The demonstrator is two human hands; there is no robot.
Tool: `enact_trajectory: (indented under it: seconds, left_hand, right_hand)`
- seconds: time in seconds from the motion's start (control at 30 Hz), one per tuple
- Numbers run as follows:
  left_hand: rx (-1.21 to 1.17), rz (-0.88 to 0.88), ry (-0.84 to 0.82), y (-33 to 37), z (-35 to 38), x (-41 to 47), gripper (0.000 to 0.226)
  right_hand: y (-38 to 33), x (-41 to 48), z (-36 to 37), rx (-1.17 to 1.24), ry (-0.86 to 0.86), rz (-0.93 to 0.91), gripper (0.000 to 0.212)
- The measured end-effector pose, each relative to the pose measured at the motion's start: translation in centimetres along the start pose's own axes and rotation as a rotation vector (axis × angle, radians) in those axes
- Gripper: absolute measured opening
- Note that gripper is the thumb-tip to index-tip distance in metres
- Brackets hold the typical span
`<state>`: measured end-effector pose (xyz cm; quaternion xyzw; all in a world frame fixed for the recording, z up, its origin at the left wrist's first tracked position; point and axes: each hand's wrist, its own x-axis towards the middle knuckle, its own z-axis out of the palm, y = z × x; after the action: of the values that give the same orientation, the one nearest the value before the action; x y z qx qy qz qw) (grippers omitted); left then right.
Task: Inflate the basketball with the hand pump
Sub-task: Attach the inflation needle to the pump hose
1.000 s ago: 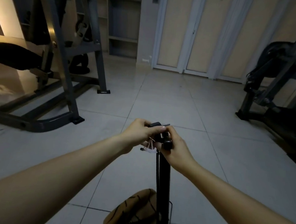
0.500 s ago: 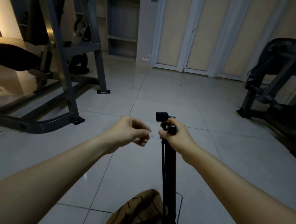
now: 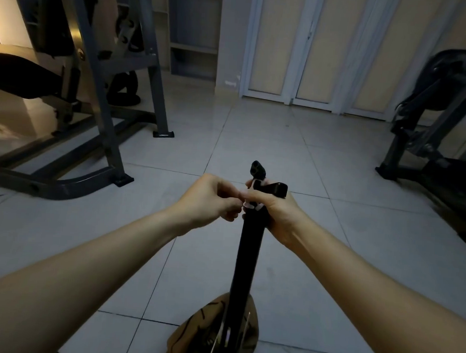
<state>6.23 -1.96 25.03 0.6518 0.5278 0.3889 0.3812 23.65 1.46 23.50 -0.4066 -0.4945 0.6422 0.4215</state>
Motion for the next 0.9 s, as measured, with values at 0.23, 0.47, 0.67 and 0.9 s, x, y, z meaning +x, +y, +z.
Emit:
enact_trajectory:
  seconds: [0.23,0.47,0.67,0.9]
  left_hand:
    - [0.073,0.053,0.032,0.1,0.3,-0.1,0.008]
    - [0.380,0.197,0.046,0.8,-0.7,-0.4,0.013]
    - [0.128,0.243,0.307,2.4,-1.4,-0.5,0.020]
    - [-0.013,0.217,-0.006,3.8,3.9,0.2,0.033]
  right_hand:
    - [-0.3,-0.3,-0.2,0.051,0.003,0.022,0.035]
    - [-0.5,-0.6,-0.6,-0.078,-0.054,-0.012,0.027]
    - [-0.2,-2.1,-1.4,0.027,-0.018,0.002,0.041]
    - [0.9,-5.6,-3.2,0.082,-0.180,0.118,0.026]
